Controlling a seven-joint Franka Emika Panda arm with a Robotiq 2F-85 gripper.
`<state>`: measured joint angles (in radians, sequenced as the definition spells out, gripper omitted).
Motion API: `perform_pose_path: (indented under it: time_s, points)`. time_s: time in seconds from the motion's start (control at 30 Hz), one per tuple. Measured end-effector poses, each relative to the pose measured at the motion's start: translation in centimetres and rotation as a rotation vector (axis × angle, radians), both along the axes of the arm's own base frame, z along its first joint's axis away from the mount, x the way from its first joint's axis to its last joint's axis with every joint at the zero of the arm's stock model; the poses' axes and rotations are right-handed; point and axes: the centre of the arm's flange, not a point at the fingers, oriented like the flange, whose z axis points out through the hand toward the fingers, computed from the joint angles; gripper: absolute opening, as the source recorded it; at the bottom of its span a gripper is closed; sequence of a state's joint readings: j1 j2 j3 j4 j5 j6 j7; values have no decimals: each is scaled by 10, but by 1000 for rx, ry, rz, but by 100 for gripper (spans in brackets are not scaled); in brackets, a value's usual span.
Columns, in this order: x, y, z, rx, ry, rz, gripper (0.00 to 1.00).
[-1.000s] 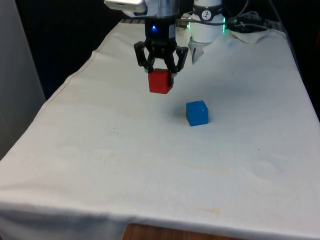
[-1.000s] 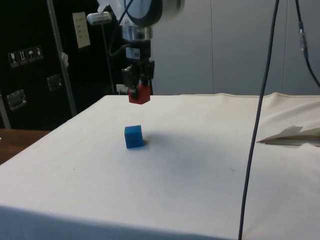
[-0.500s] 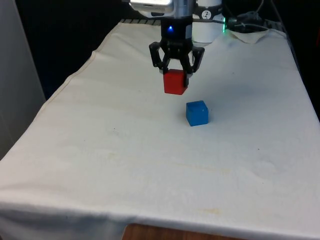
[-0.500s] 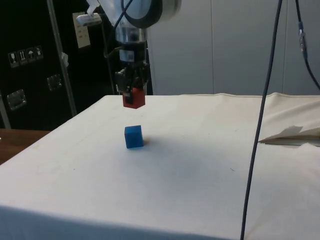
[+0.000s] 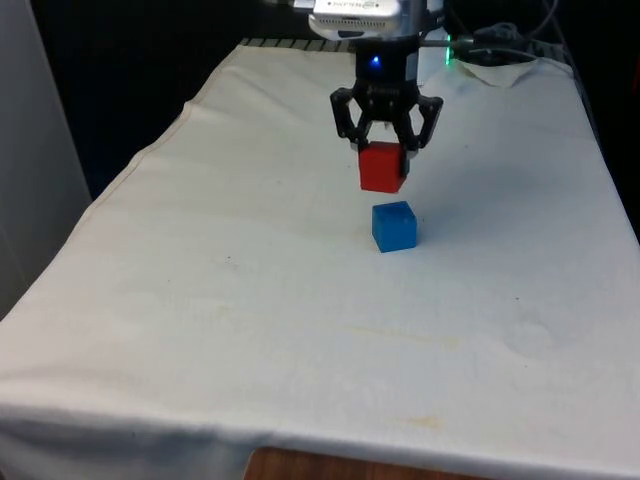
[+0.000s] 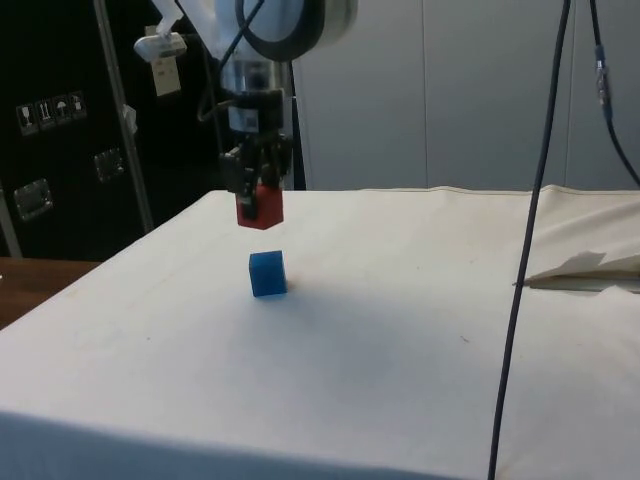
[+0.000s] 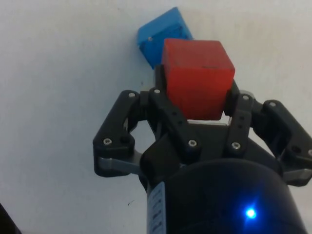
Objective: Stack the two cubes.
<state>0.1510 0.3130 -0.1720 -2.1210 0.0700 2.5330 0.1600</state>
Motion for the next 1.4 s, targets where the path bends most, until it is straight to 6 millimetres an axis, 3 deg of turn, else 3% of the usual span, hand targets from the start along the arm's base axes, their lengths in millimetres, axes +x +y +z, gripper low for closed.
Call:
perform_pose_path:
  time_s: [0.9, 1.4]
  points:
    - [-4, 28, -35, 10, 25, 5, 1]
    - [6, 24, -41, 6, 23, 0, 1]
